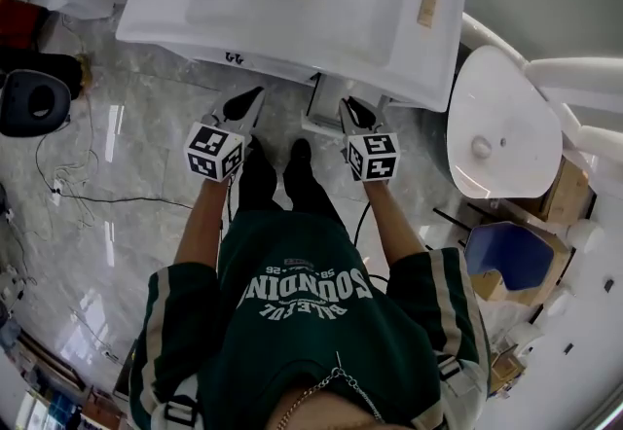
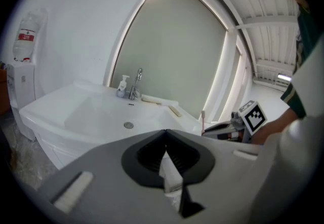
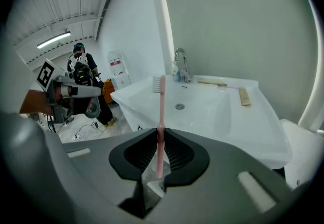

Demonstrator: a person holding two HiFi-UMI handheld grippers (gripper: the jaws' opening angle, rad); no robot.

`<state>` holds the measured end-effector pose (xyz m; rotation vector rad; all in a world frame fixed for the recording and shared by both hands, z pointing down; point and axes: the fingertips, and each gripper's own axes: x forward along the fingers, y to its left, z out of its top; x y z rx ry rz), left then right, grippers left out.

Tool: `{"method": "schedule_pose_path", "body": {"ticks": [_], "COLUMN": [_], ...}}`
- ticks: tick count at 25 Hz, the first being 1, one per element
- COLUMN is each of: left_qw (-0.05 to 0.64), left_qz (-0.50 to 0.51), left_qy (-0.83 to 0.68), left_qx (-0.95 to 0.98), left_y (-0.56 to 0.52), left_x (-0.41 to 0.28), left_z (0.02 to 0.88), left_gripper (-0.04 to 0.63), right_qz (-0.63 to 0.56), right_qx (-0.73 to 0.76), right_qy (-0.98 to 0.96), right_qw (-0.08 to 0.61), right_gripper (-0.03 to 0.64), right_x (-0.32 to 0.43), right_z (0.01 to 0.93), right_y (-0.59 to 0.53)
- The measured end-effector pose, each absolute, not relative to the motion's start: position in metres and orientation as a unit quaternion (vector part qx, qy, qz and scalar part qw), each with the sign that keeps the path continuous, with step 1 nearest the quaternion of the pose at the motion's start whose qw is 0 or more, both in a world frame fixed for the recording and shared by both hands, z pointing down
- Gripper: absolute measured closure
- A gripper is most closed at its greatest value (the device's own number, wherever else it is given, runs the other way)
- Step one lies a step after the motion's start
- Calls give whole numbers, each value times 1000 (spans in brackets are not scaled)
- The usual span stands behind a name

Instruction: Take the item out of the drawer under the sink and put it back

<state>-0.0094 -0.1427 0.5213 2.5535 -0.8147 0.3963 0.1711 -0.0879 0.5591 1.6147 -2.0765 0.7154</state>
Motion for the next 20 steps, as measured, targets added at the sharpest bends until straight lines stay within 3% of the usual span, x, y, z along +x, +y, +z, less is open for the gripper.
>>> {"method": "schedule_pose_path", "body": {"ticks": [20], "left_qw": [248], "left_qz": [159], "left_qy": [-314], "left_qx": [903], "left_y": [-126], "left_x": [-10], "left_z": [606], "left_gripper": [546], "right_qz": [284], "right_qx": [463], "right_qy": [-733], "right_qw": [408], "right_gripper": [568], "right_x": [177], "right_z": [772], "right_y": [-81]}}
